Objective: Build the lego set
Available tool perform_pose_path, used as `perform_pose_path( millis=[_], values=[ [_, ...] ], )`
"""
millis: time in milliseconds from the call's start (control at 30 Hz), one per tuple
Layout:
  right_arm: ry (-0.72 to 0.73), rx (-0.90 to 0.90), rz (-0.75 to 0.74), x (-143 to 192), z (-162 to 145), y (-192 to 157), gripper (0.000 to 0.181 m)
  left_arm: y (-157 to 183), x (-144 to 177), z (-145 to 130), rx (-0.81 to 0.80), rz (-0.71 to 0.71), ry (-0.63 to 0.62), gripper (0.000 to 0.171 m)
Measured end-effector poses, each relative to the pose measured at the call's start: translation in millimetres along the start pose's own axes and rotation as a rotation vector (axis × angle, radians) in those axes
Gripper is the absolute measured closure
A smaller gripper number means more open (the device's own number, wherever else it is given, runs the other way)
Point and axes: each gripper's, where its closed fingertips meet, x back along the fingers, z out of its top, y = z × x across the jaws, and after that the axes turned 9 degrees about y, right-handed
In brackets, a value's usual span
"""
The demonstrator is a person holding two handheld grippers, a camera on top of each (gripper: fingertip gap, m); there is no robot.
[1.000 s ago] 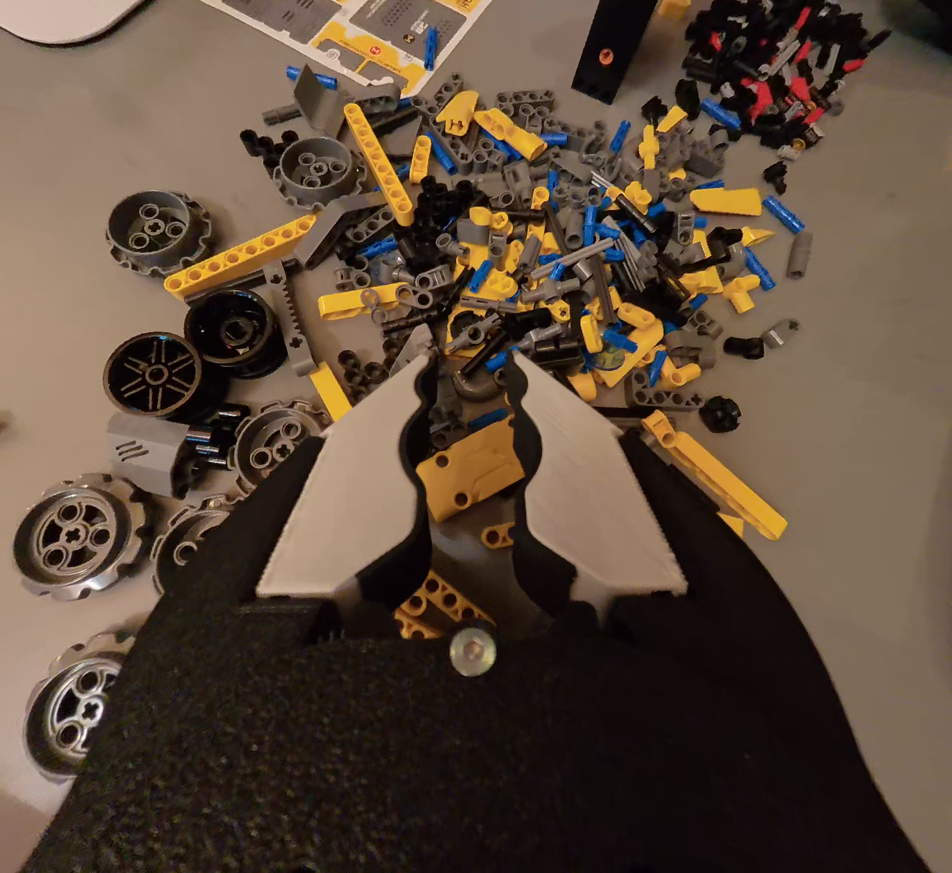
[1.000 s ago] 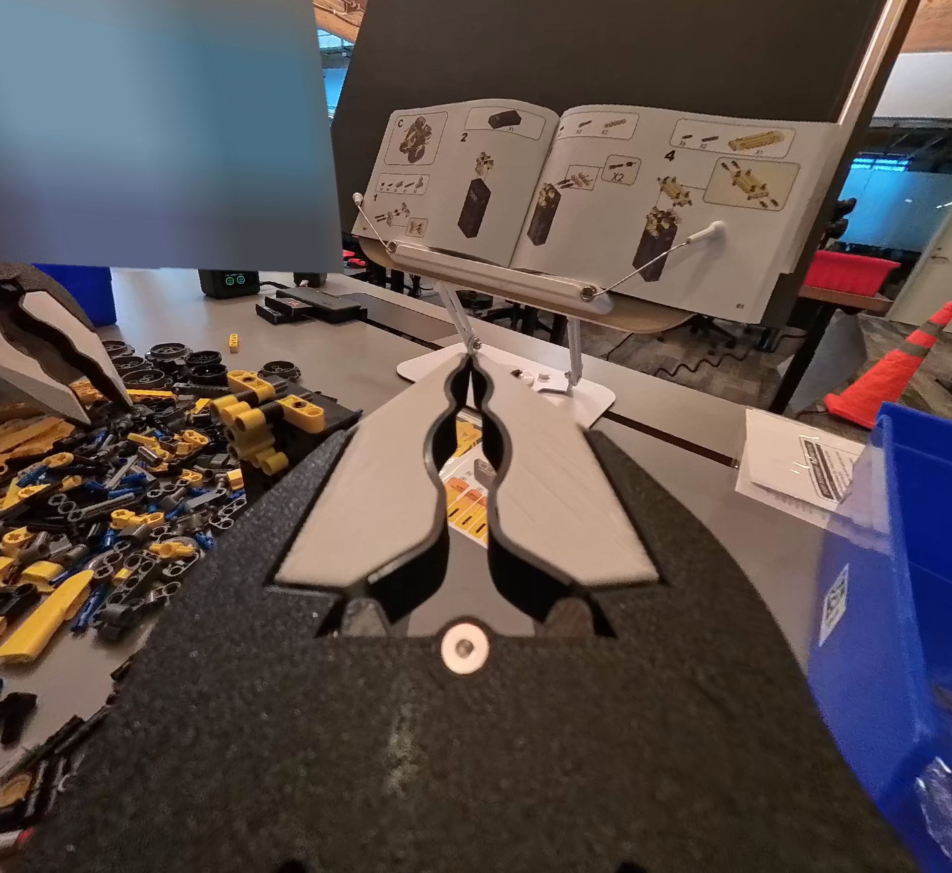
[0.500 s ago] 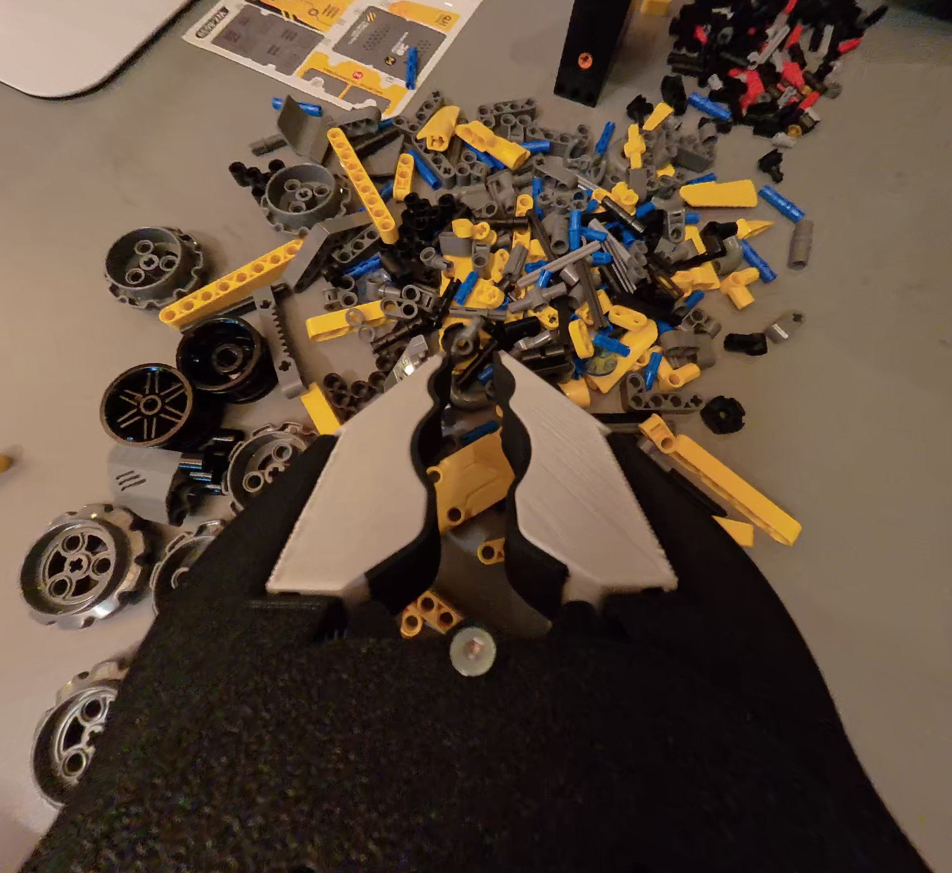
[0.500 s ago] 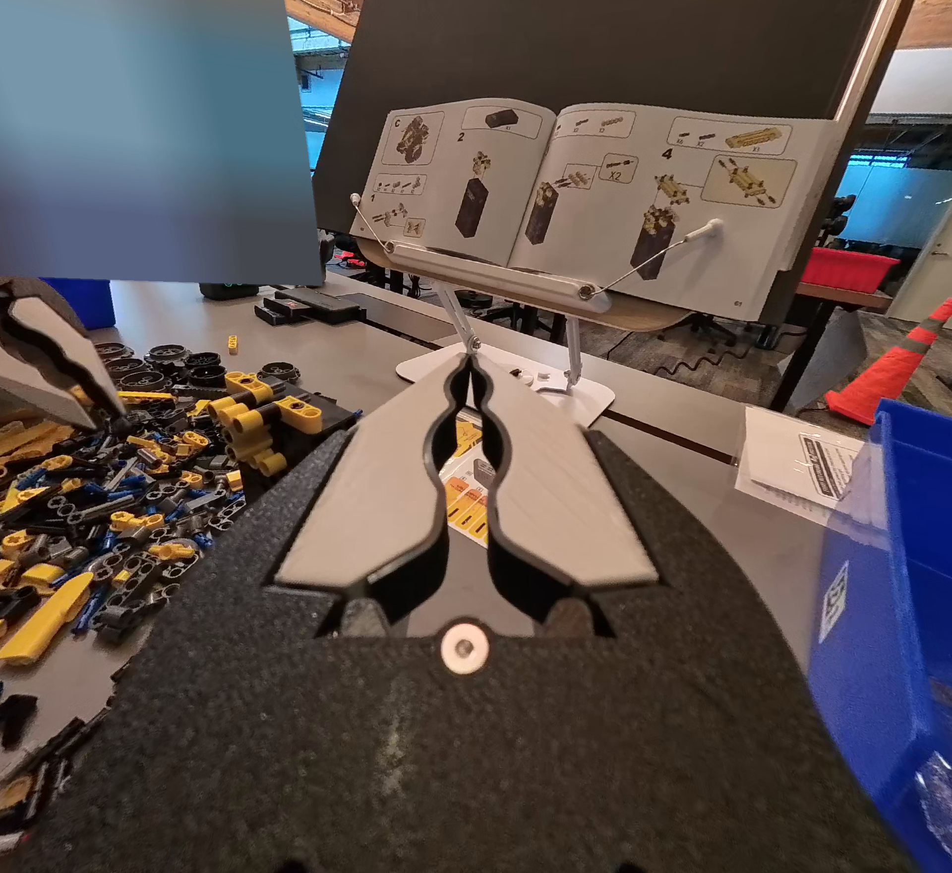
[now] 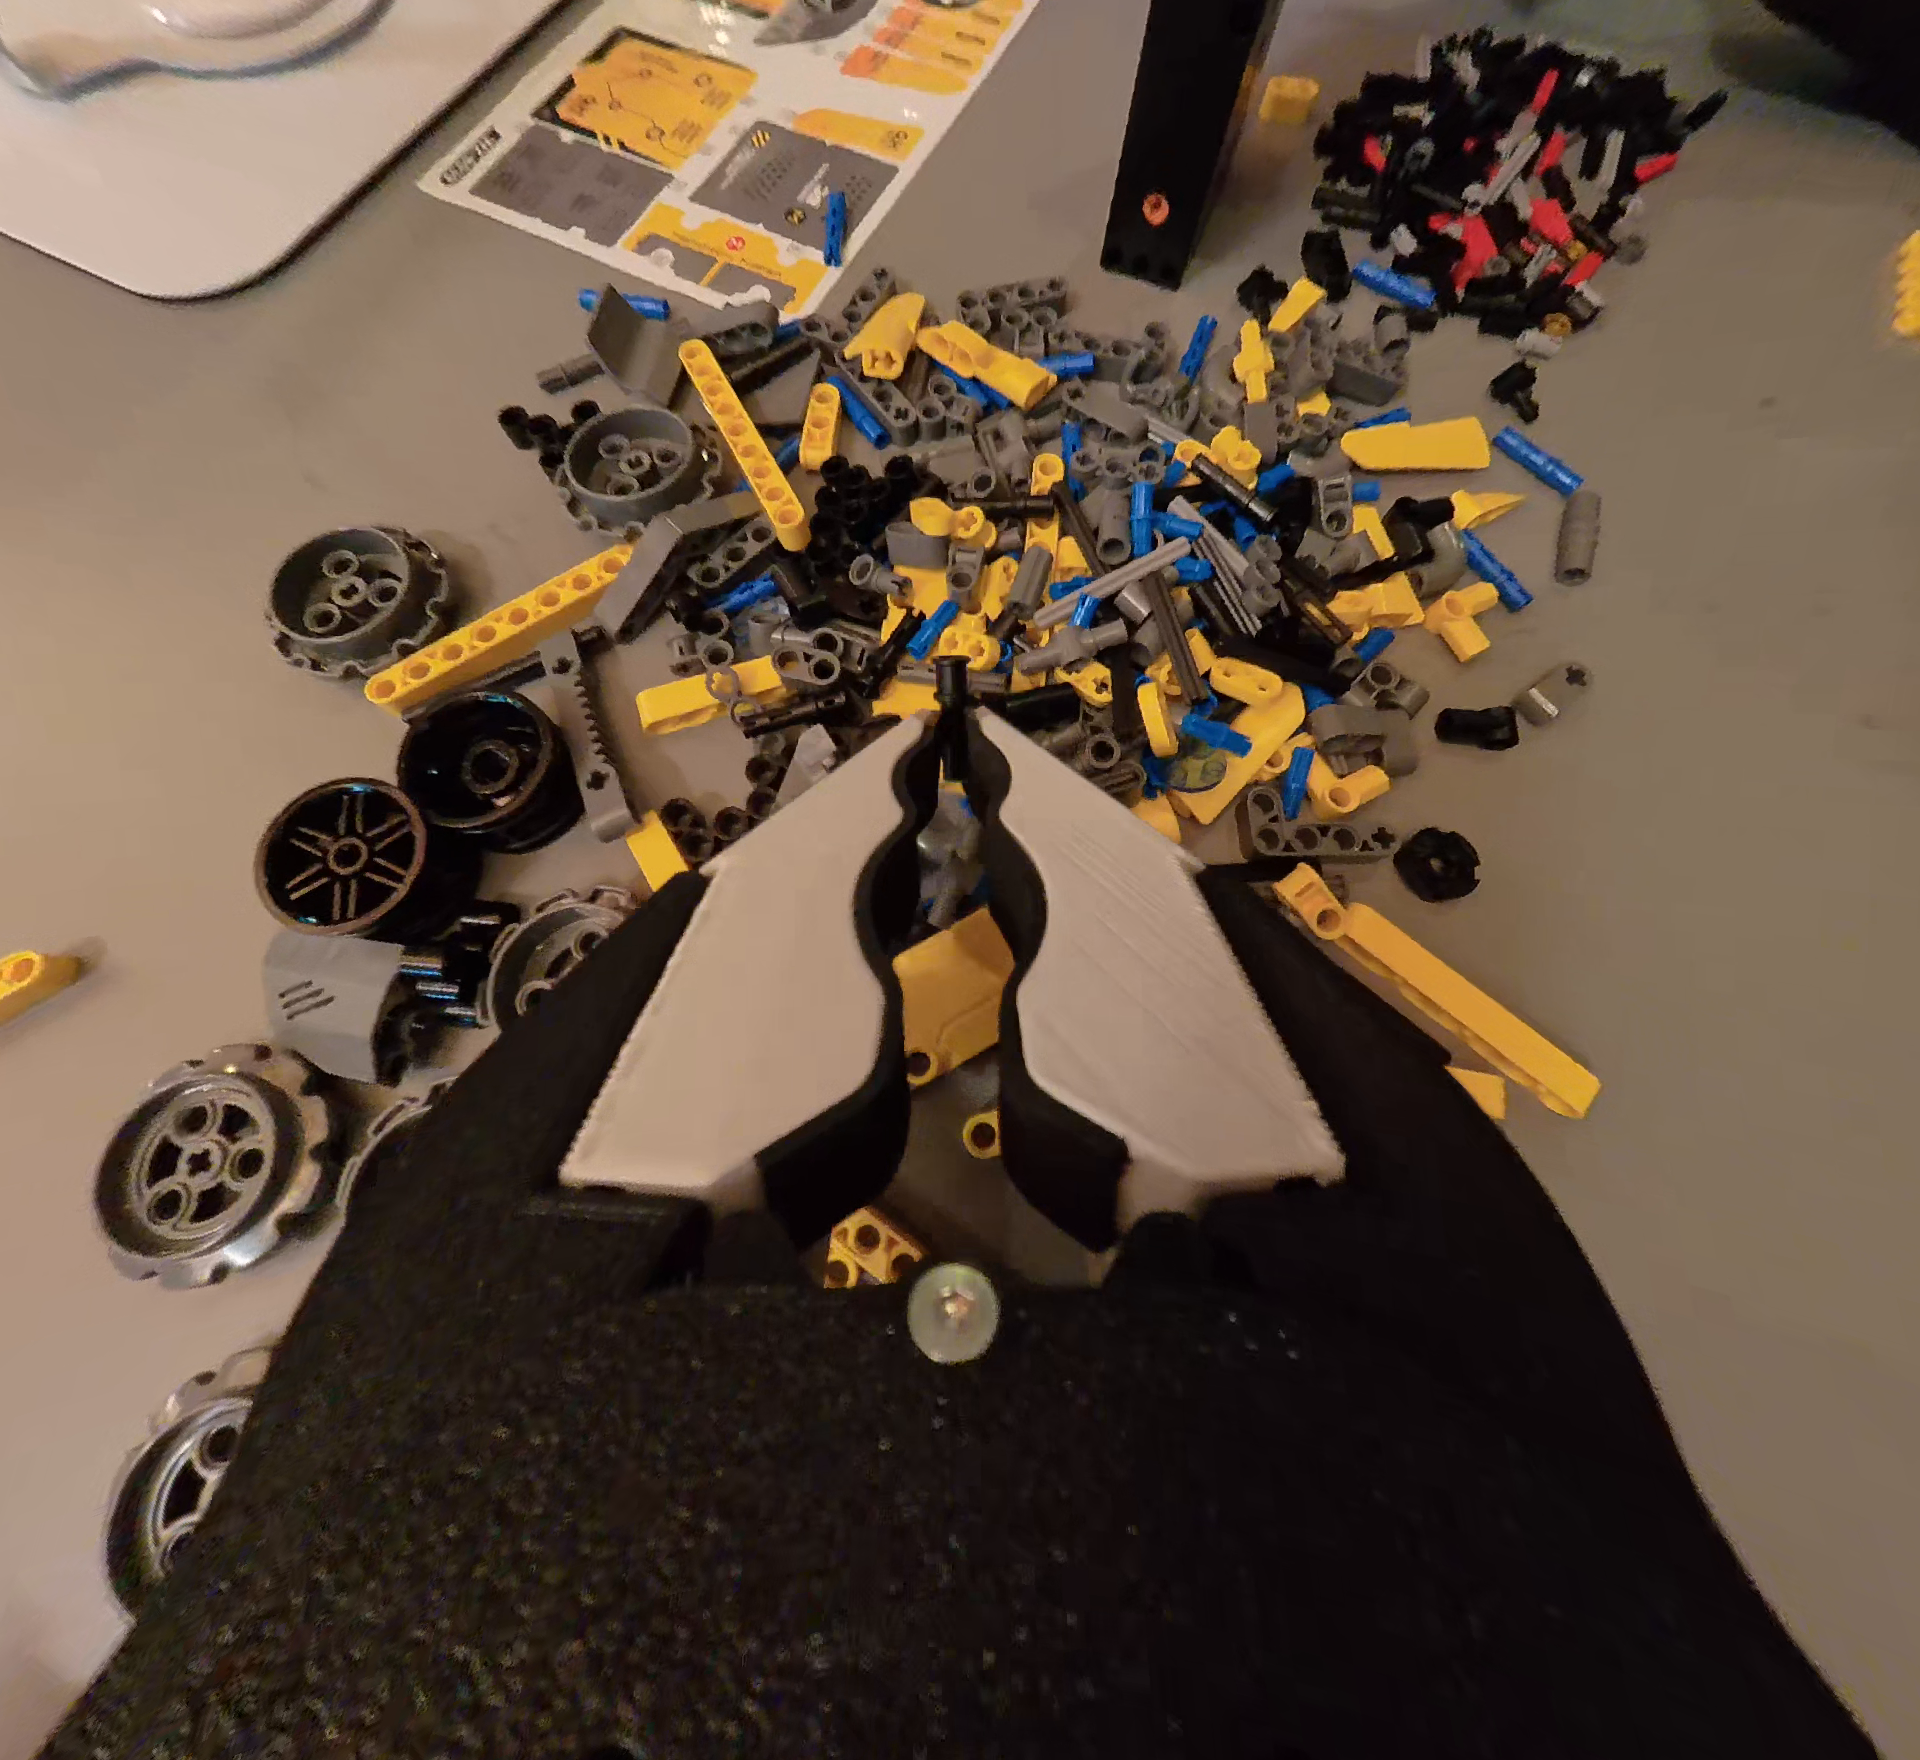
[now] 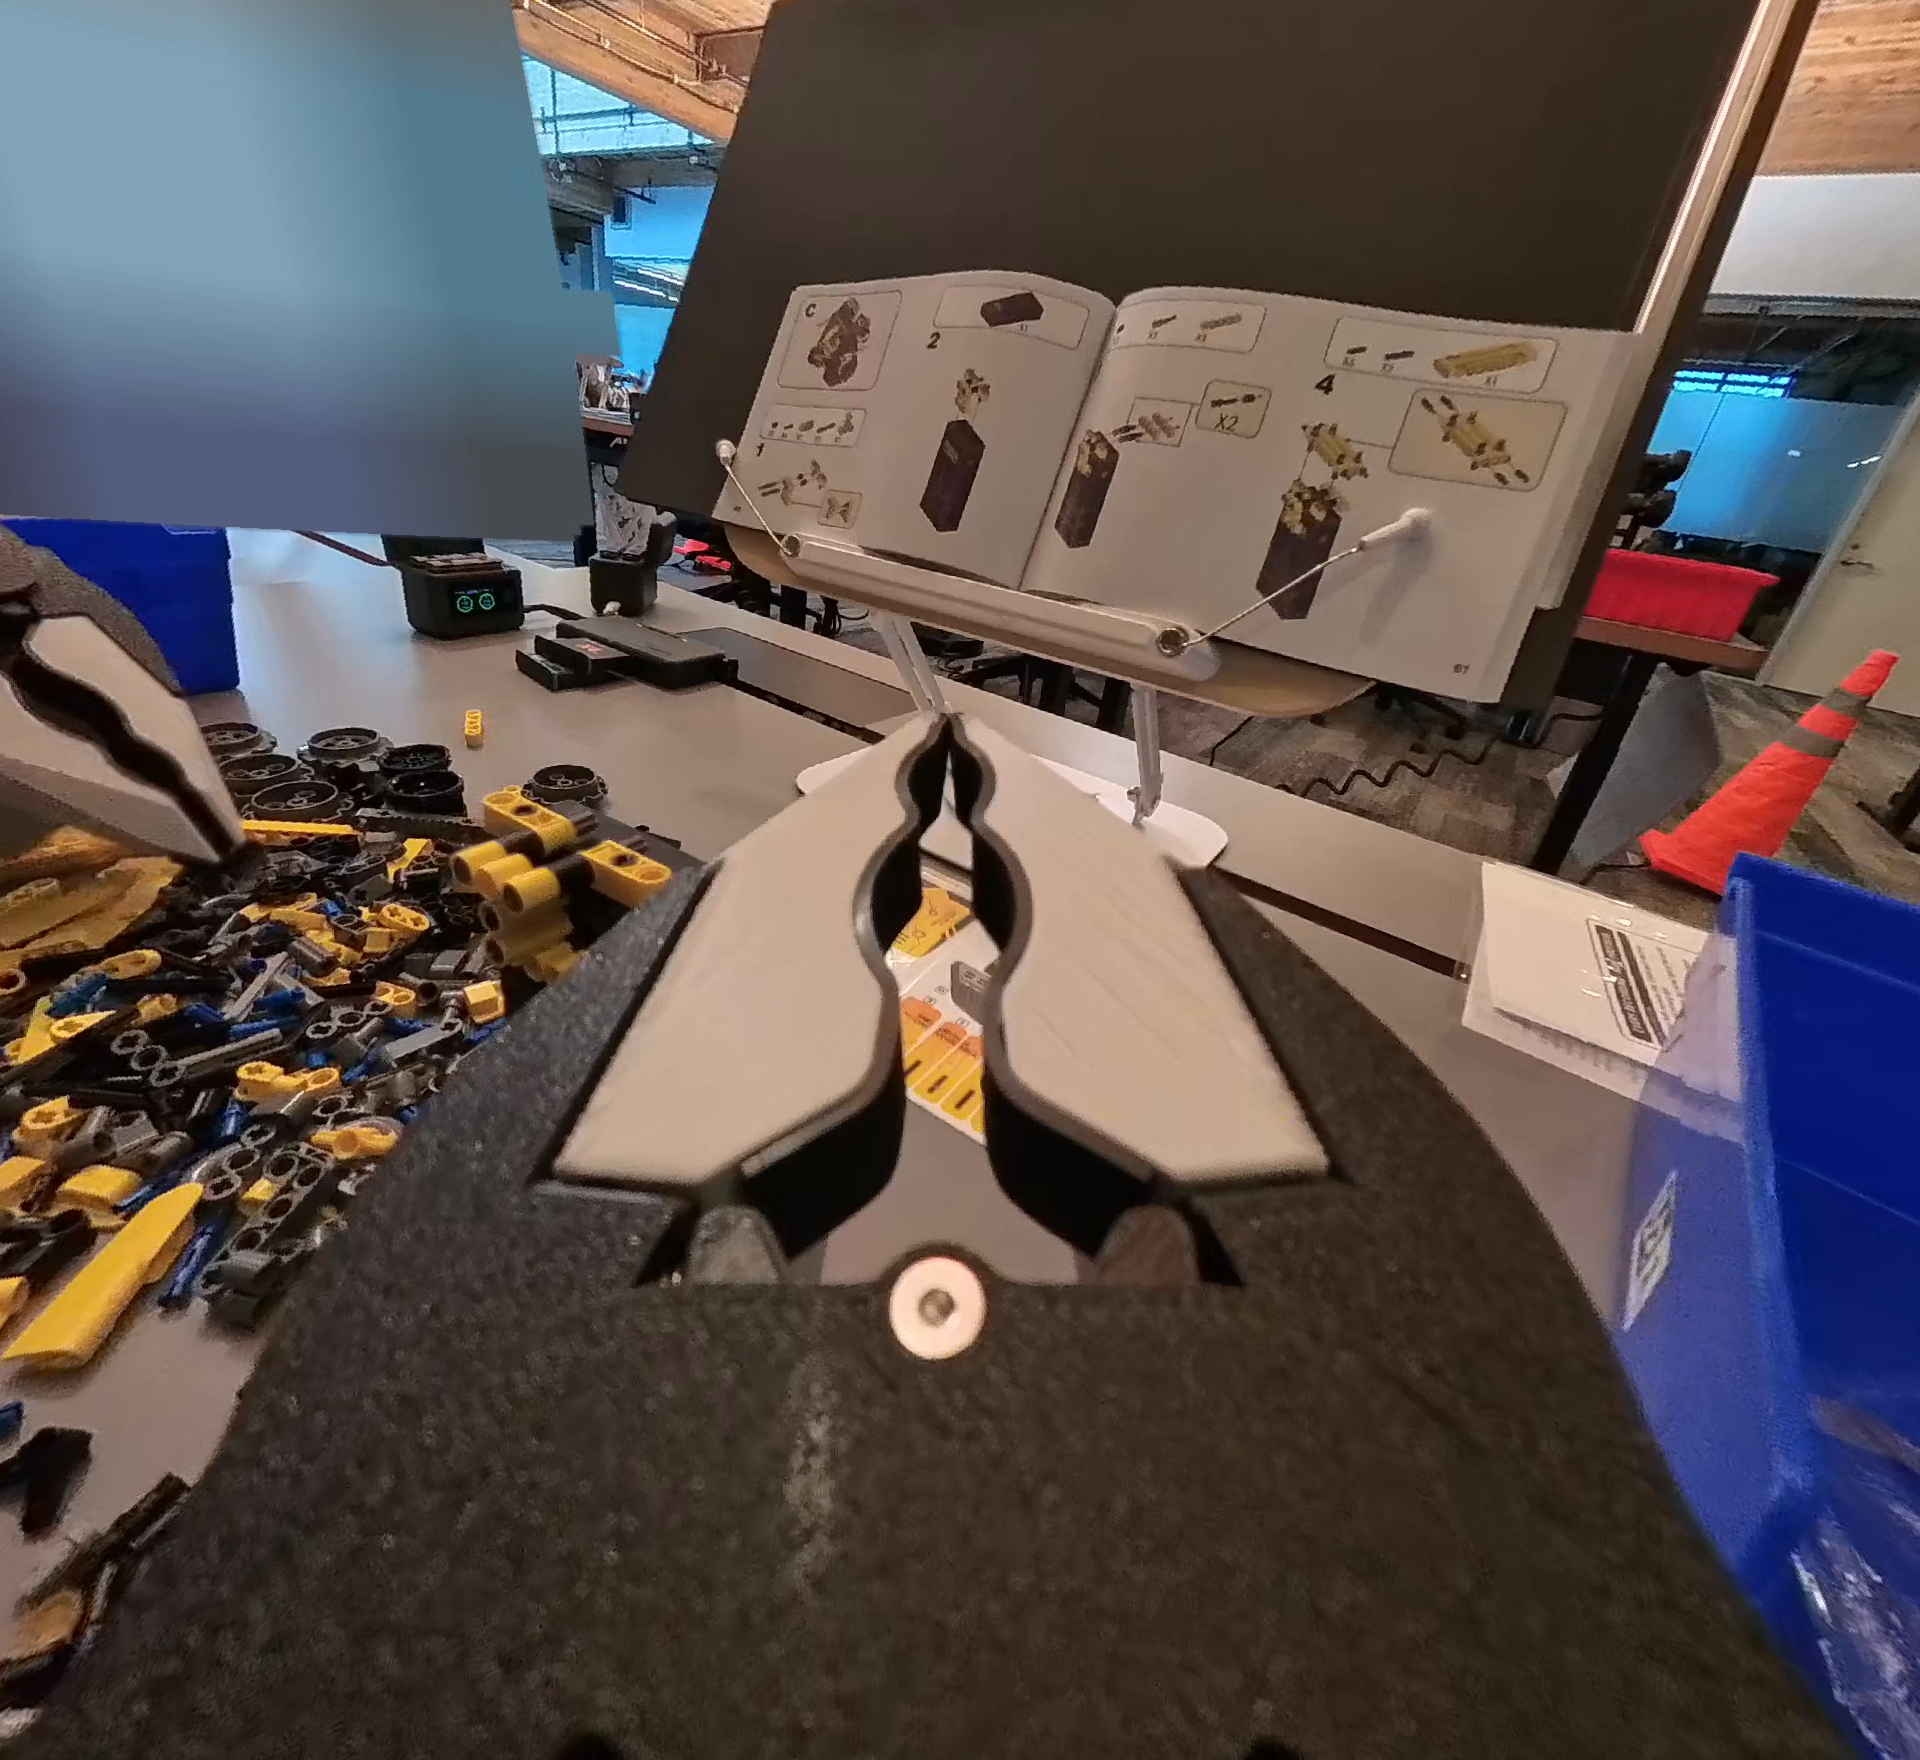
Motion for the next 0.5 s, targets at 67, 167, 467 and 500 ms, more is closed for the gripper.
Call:
perform_pose_path(
  millis=[67, 167, 467, 500],
  values=[
    [0.008, 0.006, 0.002, 0, 3, -1, 0.181, -2, 2, 9, -0.005, 0.017, 0.046, 0.168],
    [0.027, 0.014, 0.009, 1, 10, -5, 0.181, -3, 7, 29, -0.018, 0.043, 0.149, 0.168],
    [0.219, -0.263, 0.398, 15, 73, -88, 0.181, 43, -3, 88, -0.071, 0.022, 0.386, 0.168],
    [0.215, -0.299, 0.43, 16, 75, -95, 0.176, 51, -5, 93, -0.067, -0.001, 0.401, 0.169]
  ],
)
